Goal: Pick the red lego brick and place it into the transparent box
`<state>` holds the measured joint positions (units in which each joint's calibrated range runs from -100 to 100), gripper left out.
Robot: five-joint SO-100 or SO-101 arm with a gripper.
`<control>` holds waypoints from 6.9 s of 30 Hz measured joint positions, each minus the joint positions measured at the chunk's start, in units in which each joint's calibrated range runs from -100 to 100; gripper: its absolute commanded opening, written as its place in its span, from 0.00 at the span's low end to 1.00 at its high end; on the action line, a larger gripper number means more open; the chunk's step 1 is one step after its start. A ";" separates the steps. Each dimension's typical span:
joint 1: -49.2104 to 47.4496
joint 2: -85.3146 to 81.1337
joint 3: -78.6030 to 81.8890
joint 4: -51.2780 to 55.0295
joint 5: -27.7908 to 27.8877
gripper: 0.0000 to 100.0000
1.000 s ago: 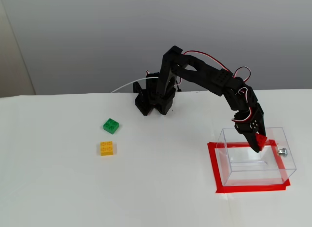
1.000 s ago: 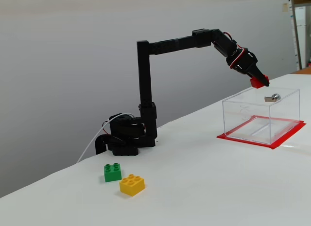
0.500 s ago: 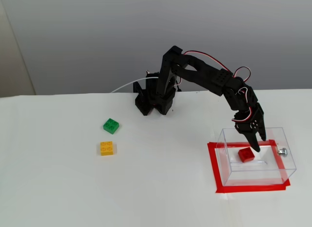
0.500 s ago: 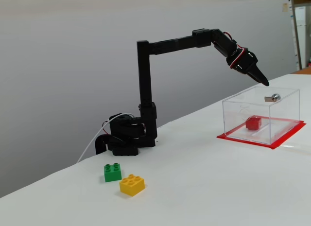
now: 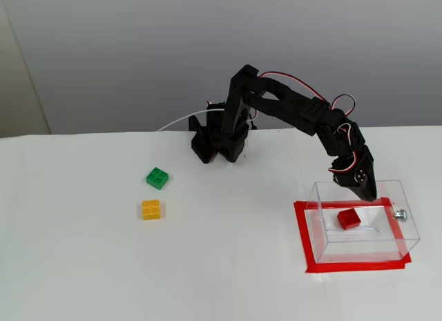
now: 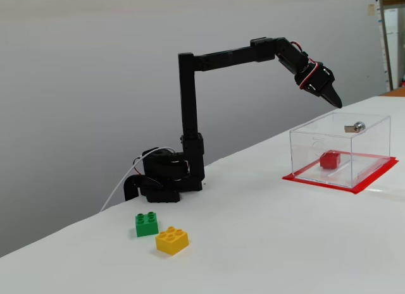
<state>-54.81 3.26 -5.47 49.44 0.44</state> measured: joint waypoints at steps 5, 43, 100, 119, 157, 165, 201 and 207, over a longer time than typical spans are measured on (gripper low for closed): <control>1.60 -0.42 0.00 0.00 0.29 0.01; 55.77 -56.83 15.62 13.37 0.10 0.01; 62.50 -102.58 96.91 13.37 0.29 0.01; 64.85 -102.49 100.88 13.45 0.29 0.01; 61.32 -102.49 98.94 24.94 0.34 0.01; 61.32 -102.49 98.94 24.94 0.34 0.01; 61.32 -102.49 98.94 24.94 0.34 0.01; 61.32 -102.49 98.94 24.94 0.34 0.01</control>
<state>6.52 -99.24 93.47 74.38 0.78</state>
